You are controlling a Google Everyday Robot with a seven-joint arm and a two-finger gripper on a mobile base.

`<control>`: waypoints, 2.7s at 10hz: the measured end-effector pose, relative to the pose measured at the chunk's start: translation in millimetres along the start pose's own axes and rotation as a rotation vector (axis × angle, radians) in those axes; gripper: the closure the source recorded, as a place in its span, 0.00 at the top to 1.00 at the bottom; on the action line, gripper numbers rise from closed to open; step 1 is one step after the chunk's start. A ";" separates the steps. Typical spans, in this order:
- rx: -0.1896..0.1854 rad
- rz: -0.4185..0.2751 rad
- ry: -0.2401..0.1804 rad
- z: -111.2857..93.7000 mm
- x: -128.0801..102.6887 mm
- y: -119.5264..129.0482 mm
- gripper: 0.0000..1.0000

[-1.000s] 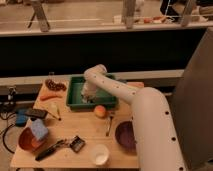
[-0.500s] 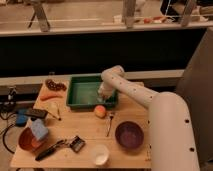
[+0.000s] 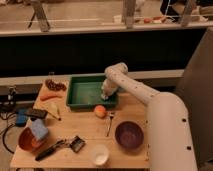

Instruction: Wipe tray with towel

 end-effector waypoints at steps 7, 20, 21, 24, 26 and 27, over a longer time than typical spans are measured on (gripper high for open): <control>0.055 -0.189 -0.053 19.1 -21.3 -110.8 0.00; -0.002 -0.097 -0.095 13.1 -43.0 -3.4 0.00; -0.010 -0.083 -0.091 14.3 -36.9 -2.0 0.00; -0.026 -0.057 -0.051 17.0 -3.2 -7.8 0.00; -0.028 -0.058 -0.038 18.7 17.2 -22.3 0.00; -0.028 -0.063 -0.036 20.4 22.1 -30.3 0.00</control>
